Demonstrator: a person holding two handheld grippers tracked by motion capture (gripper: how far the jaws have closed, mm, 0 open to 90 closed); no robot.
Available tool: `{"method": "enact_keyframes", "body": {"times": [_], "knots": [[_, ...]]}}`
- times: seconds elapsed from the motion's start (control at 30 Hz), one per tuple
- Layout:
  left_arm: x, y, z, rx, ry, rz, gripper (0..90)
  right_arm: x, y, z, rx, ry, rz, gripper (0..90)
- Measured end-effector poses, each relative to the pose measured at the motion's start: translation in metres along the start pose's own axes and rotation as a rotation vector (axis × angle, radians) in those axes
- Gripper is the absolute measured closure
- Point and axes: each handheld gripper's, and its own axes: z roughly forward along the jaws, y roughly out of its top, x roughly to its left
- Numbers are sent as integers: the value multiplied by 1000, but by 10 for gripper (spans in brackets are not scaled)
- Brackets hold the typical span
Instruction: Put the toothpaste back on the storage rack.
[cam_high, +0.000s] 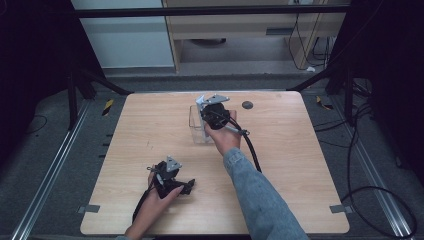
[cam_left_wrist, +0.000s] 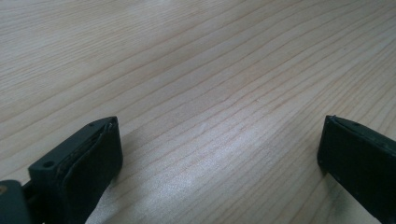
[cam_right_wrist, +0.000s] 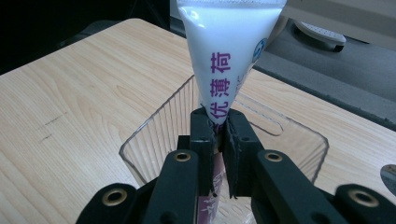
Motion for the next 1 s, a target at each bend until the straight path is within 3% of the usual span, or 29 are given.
{"method": "enact_keyframes", "body": {"times": [1.0], "knots": [[0, 0, 0, 0, 0, 3, 0, 3, 15, 25, 21, -2, -1, 831]]}}
